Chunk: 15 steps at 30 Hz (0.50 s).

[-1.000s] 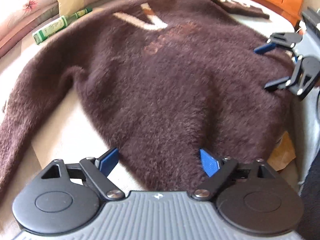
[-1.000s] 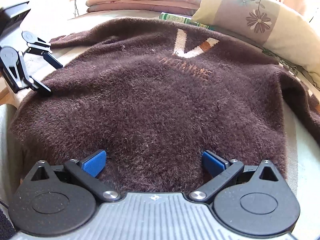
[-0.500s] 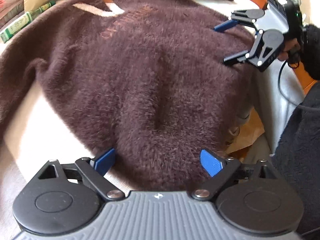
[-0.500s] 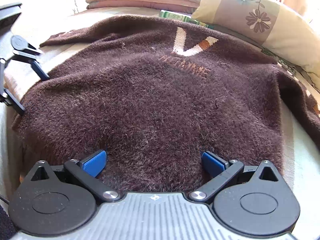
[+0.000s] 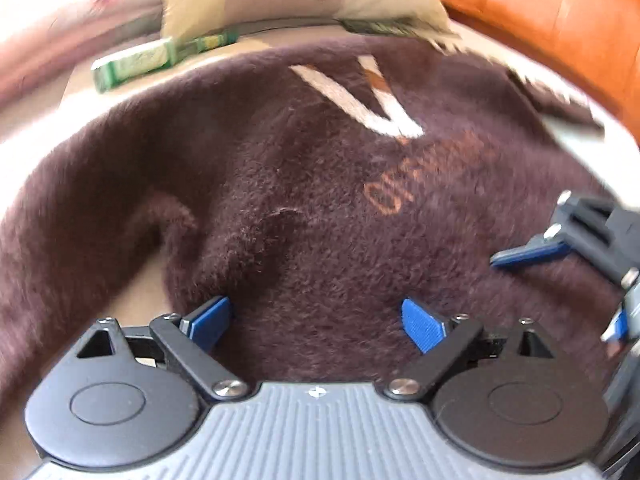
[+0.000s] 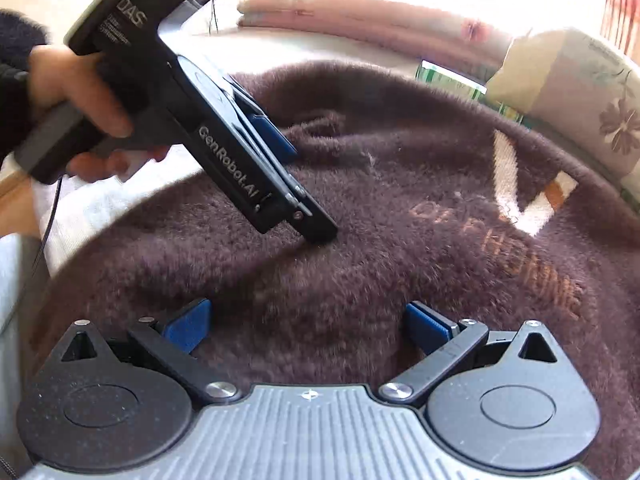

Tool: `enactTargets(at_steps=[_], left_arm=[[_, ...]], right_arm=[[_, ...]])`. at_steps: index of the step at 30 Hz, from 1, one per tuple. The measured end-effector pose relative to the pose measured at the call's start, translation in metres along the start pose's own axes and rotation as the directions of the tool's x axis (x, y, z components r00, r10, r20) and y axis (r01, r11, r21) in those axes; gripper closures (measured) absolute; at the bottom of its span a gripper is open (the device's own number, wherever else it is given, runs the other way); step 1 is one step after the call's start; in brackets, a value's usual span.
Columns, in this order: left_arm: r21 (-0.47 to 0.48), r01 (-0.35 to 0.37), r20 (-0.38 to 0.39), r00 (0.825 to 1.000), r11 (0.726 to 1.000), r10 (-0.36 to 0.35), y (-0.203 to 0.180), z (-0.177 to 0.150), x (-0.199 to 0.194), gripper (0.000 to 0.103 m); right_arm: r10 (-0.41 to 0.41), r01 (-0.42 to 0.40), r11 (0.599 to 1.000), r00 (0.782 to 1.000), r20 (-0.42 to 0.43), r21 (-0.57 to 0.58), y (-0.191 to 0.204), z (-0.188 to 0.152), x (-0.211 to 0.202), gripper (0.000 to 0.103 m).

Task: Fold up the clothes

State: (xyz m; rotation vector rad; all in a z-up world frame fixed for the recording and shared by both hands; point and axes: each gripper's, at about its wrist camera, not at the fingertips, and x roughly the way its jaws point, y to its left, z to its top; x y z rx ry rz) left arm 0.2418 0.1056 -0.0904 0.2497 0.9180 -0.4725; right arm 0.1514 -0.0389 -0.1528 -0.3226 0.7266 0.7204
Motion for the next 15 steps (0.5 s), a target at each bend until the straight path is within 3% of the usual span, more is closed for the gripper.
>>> enactTargets(at_steps=[6, 10, 15], left_arm=[[0.024, 0.005, 0.005, 1.000, 1.000, -0.005, 0.010, 0.002, 0.001, 0.009], [-0.001, 0.018, 0.002, 1.000, 1.000, -0.018, 0.013, 0.006, 0.000, 0.010], [-0.081, 0.106, 0.089, 0.991, 0.991, -0.099, 0.018, 0.018, -0.008, 0.010]], right_arm=[[0.019, -0.019, 1.000, 0.997, -0.071, 0.005, -0.003, -0.046, -0.054, 0.000], [0.014, -0.026, 0.997, 0.988, -0.153, -0.075, 0.008, -0.044, -0.067, 0.000], [-0.017, 0.018, 0.999, 0.999, -0.041, 0.038, -0.017, -0.008, -0.059, 0.000]])
